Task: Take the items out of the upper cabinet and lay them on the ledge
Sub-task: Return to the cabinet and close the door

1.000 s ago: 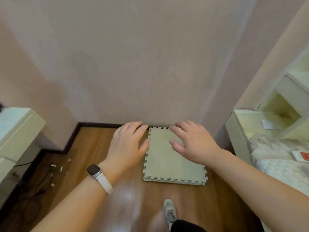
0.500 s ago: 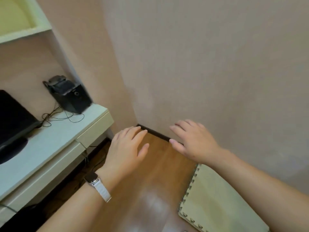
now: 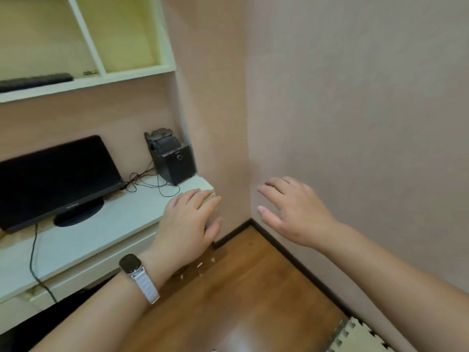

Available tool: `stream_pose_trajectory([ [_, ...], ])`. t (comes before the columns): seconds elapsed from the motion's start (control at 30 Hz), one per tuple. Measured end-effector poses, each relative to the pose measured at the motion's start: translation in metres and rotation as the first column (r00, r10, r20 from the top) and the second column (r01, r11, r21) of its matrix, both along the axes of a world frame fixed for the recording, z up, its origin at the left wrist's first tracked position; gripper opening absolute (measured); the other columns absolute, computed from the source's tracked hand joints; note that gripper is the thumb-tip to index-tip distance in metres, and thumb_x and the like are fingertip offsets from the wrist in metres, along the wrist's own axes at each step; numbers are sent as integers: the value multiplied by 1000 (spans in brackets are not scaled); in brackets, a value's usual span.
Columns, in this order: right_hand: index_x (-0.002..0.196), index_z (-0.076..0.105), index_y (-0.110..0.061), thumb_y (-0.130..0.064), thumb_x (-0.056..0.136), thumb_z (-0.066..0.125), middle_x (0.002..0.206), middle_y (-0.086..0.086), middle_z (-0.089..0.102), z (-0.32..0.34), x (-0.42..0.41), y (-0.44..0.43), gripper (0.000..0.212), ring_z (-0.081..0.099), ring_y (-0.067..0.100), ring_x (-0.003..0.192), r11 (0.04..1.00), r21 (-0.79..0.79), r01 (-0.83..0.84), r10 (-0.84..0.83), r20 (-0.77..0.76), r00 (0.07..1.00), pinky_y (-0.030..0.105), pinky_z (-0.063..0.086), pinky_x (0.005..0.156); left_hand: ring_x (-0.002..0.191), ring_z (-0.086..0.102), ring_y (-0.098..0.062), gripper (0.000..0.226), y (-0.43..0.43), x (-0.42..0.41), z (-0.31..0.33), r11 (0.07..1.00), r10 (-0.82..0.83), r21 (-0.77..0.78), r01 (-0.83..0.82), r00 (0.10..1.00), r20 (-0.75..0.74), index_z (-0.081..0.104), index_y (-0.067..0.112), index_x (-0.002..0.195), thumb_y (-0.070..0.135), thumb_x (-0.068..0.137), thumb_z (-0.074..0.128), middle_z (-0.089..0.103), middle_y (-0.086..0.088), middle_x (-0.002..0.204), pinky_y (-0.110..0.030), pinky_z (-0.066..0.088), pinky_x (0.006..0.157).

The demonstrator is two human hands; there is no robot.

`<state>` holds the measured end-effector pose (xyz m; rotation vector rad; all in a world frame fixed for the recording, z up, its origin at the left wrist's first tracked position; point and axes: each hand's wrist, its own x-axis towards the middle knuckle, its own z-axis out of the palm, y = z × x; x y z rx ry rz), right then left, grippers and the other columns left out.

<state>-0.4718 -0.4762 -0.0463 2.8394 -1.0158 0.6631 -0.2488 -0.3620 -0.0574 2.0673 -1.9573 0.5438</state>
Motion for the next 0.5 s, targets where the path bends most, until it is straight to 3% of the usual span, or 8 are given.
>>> stream_pose_trajectory([
  [0.1,129,59,-16,-51,92,38,127,5,61,18,31,-23,56,54,26,118,1000,-18,-13,13,3,1000,42,47,93,122,52,-24,43,-24,33,10,997,-14,-74,14,1000,-3,61,25,125,43,86,56,61,1,129,-44,39,102],
  [0.3,129,59,-18,-52,92,37,129,4,61,47,102,-74,55,54,26,118,997,-67,34,-34,8,999,41,45,92,123,52,-24,43,-78,116,26,989,-43,-146,37,998,-39,62,24,124,43,87,53,62,1,128,-45,40,101],
  [0.5,129,58,-21,-55,90,36,129,2,59,82,186,-126,56,54,25,118,994,-95,61,-53,77,996,41,46,92,114,56,-29,41,-148,204,82,943,-113,-307,130,991,73,65,18,118,38,83,57,65,-6,120,-44,41,96],
])
